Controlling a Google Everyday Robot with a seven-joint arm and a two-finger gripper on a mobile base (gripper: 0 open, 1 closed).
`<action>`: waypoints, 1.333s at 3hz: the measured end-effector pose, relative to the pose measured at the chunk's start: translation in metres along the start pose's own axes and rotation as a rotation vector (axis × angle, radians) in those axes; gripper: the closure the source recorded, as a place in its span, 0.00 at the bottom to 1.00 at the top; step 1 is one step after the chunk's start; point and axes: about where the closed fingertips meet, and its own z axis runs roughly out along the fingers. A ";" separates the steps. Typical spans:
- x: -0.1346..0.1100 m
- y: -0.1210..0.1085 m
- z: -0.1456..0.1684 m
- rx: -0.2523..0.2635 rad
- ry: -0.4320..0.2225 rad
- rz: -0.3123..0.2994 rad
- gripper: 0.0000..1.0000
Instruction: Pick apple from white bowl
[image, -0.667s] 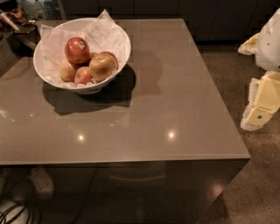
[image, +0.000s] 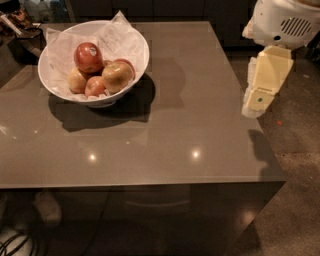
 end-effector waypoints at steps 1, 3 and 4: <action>0.000 0.000 0.000 0.000 0.000 0.000 0.00; -0.055 -0.009 0.026 -0.053 -0.033 -0.024 0.00; -0.094 -0.011 0.043 -0.066 -0.005 -0.112 0.00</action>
Offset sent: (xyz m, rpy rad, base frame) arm 0.0084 0.0364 -0.0143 0.1006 0.1166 0.0033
